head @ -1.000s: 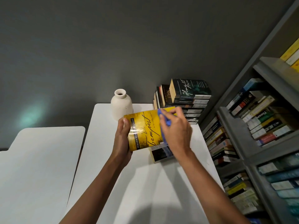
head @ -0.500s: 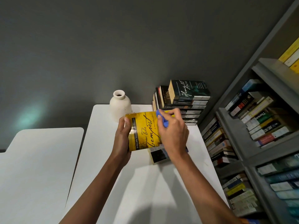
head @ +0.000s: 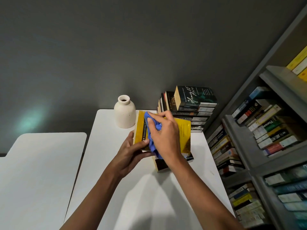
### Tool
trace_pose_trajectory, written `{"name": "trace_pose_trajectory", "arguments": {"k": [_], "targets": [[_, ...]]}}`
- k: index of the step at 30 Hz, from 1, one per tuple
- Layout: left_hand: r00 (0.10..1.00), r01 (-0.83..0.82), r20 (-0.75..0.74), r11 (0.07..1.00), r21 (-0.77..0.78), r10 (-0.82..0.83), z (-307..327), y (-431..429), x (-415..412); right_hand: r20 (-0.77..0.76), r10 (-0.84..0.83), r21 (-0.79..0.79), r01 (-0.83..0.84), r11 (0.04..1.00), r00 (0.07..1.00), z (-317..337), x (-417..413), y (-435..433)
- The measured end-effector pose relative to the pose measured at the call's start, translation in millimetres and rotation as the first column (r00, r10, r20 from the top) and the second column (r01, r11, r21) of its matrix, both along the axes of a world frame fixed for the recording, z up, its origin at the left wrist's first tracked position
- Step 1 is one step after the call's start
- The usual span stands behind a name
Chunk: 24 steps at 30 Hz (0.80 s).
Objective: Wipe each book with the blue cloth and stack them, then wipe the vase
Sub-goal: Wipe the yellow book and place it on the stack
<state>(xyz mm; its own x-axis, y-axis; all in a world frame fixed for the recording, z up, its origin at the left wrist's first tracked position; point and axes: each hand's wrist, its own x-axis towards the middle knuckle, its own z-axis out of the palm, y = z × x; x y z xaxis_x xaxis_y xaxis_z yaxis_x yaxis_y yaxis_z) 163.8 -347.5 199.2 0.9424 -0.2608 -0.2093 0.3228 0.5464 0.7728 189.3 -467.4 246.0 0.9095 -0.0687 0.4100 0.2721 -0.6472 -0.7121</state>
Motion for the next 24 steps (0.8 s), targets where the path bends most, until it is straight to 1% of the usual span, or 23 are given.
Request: {"name": "trace_pose_trajectory", "arguments": {"k": [2,6,8,10,13,15,16,19,21,22,24], "targets": [[0.999,-0.051,-0.003,0.999,0.017,0.051,-1.9,4.6,3.8,-0.011,0.004,0.000,-0.004,1.000,1.000,0.5,3.6,-10.7],[0.968,-0.243,-0.064,0.969,-0.033,0.241,-2.4,4.7,12.1,0.031,-0.022,-0.127,0.026,0.992,0.999,-5.9,-0.1,-24.1],[0.950,-0.303,-0.104,0.951,-0.067,0.296,-1.8,-2.6,13.4,0.065,-0.009,-0.184,0.021,0.983,0.998,-11.3,-8.4,-18.2],[0.934,-0.346,-0.116,0.936,-0.069,0.337,-0.8,-10.5,13.4,0.084,0.047,-0.227,-0.027,0.974,0.995,-15.4,-18.4,-5.7],[0.912,-0.406,-0.060,0.914,0.014,0.406,3.1,-16.0,11.8,0.122,0.153,-0.295,-0.111,0.949,0.981,-21.1,-28.9,4.9],[0.913,-0.407,-0.018,0.912,0.050,0.408,1.6,-15.4,12.6,0.121,0.166,-0.305,-0.122,0.944,0.979,-20.9,-23.5,-0.8],[0.918,-0.396,0.002,0.916,0.065,0.396,1.0,-15.4,12.8,0.117,0.146,-0.294,-0.106,0.950,0.982,-19.6,-17.8,-5.2],[0.935,-0.354,0.024,0.928,0.118,0.354,3.2,-18.4,11.2,0.132,0.004,-0.208,0.024,0.978,0.991,-11.6,7.9,-17.7],[0.937,-0.349,0.034,0.924,0.154,0.348,5.1,-20.8,11.9,0.142,-0.070,-0.176,0.095,0.980,0.987,-9.3,15.7,-17.3],[0.935,-0.355,0.041,0.920,0.166,0.353,5.9,-21.4,12.9,0.151,-0.079,-0.182,0.106,0.978,0.985,-10.6,13.5,-14.6],[0.931,-0.366,0.065,0.912,0.183,0.360,5.6,-20.4,14.4,0.153,-0.038,-0.233,0.074,0.970,0.988,-17.7,0.0,-7.7]]}}
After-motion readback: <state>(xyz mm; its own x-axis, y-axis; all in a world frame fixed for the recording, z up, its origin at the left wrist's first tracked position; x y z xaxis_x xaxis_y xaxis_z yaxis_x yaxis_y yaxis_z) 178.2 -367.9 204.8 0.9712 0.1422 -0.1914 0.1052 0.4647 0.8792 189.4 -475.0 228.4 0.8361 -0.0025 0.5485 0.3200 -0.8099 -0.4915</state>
